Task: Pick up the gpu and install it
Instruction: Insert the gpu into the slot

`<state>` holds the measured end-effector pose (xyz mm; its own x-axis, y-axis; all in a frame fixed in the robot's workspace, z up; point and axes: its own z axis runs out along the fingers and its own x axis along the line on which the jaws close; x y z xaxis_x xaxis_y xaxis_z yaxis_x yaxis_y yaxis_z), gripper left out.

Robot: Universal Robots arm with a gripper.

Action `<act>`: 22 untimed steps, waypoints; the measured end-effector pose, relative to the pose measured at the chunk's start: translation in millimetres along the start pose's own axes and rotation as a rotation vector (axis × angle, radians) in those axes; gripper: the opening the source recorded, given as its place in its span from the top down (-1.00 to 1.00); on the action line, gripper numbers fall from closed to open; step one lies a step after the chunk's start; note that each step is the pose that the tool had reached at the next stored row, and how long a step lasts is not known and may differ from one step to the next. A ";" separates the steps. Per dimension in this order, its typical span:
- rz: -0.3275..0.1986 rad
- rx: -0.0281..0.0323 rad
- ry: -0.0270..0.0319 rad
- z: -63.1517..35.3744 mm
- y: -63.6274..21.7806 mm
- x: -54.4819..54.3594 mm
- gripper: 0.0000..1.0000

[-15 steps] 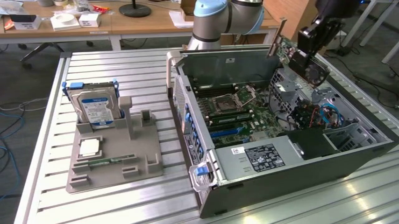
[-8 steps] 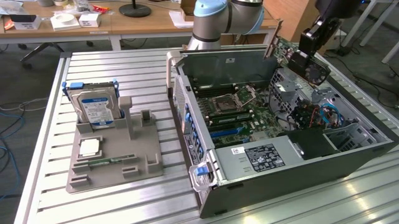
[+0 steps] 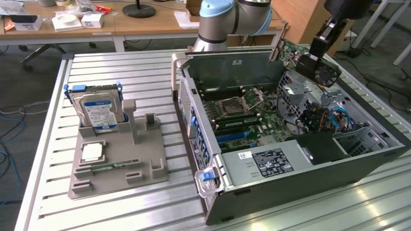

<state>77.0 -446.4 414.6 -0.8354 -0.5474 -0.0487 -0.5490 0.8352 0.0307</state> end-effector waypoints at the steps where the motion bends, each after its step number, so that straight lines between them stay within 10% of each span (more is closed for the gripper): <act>1: -0.016 0.0004 0.0013 0.1 0.0 0.0 0.47; 22: -0.373 0.0079 0.0278 1.9 0.0 0.2 0.47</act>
<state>76.9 -446.4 412.7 -0.5782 -0.8154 -0.0280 -0.8158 0.5782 0.0082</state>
